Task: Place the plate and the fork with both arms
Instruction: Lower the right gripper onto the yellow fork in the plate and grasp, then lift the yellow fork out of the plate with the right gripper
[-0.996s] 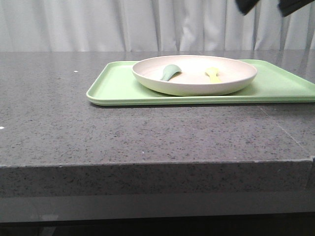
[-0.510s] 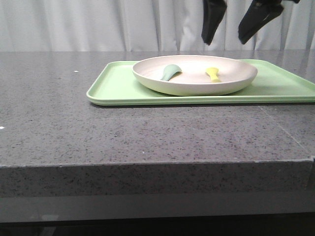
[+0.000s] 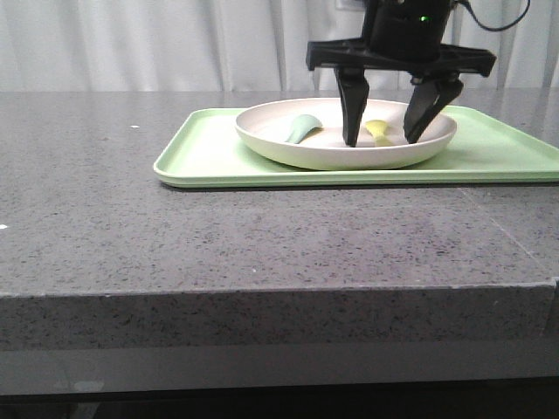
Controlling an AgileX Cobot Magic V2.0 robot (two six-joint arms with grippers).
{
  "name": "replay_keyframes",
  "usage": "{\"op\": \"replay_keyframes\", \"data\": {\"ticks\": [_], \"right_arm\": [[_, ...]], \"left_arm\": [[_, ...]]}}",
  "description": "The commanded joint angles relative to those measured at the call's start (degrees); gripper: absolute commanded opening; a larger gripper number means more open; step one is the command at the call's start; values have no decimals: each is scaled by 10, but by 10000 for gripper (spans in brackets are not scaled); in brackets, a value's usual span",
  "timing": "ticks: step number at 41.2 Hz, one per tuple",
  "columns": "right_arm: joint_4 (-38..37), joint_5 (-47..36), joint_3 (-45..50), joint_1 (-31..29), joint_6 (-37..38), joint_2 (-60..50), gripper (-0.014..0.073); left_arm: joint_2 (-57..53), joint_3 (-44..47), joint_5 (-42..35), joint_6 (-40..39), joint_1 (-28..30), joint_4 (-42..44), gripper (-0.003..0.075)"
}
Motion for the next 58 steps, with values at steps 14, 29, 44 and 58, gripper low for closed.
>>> {"op": "replay_keyframes", "data": {"ticks": [14,29,44,58], "right_arm": [[0,-2,-20,-2,1,-25,353],[13,0,-20,-2,1,-25,253],[14,0,-20,-2,1,-26,211],[14,0,-20,-2,1,-27,167]], "left_arm": [[3,-16,-46,-4,0,1,-18],[3,-16,-46,-4,0,1,-18],[3,-16,-46,-4,0,1,-18],[3,-16,-46,-4,0,1,-18]]}}
